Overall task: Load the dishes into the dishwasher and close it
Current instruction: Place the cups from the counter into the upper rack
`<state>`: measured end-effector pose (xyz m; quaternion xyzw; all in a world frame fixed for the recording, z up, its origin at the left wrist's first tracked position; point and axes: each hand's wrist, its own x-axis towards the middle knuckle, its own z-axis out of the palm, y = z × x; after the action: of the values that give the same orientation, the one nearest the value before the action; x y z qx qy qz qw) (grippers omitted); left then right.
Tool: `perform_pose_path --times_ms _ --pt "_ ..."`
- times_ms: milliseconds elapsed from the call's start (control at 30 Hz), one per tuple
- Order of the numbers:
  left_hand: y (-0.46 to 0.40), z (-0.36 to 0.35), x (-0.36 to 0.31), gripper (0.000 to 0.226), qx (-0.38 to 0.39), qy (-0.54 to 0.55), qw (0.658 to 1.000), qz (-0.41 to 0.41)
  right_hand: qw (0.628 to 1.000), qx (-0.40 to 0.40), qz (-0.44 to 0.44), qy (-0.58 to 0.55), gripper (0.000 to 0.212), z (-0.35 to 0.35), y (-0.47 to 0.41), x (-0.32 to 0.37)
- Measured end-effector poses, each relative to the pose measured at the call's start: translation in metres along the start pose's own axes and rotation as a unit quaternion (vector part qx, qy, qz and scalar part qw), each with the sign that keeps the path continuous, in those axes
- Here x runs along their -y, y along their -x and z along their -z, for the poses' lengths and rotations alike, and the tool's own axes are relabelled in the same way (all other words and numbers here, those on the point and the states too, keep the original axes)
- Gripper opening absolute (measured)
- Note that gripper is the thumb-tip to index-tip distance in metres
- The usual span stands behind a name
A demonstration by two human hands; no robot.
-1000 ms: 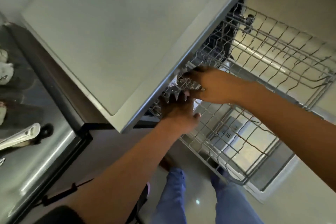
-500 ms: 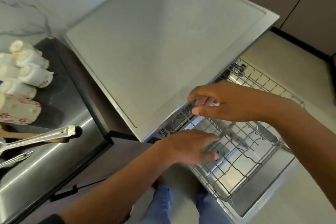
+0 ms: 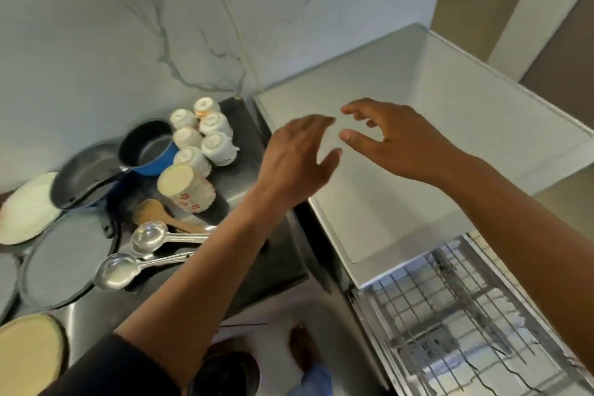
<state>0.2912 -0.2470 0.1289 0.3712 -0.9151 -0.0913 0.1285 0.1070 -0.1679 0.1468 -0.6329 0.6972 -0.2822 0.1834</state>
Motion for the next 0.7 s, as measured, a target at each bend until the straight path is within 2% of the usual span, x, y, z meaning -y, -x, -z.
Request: perform_pose_path --times_ms 133,300,400,533,700 --pt "-0.002 0.036 0.081 0.062 -0.020 -0.038 0.993 0.106 0.999 0.023 0.039 0.018 0.058 -0.038 -0.053 0.044" --pt "0.001 0.057 0.176 0.067 0.018 -0.088 0.975 0.206 0.994 0.077 0.067 0.033 0.069 -0.108 -0.118 0.082" --pt "0.002 0.055 0.216 0.061 0.056 -0.099 0.966 0.231 0.990 0.120 0.065 0.043 0.075 -0.155 -0.151 0.096" --pt "0.000 0.041 0.250 0.071 0.121 -0.116 0.957 0.237 0.982 0.172 0.051 0.065 0.082 -0.210 -0.182 0.101" --pt "0.000 0.025 0.273 0.073 0.120 -0.117 0.958 0.231 0.980 0.160 0.040 0.113 0.085 -0.255 -0.199 0.095"
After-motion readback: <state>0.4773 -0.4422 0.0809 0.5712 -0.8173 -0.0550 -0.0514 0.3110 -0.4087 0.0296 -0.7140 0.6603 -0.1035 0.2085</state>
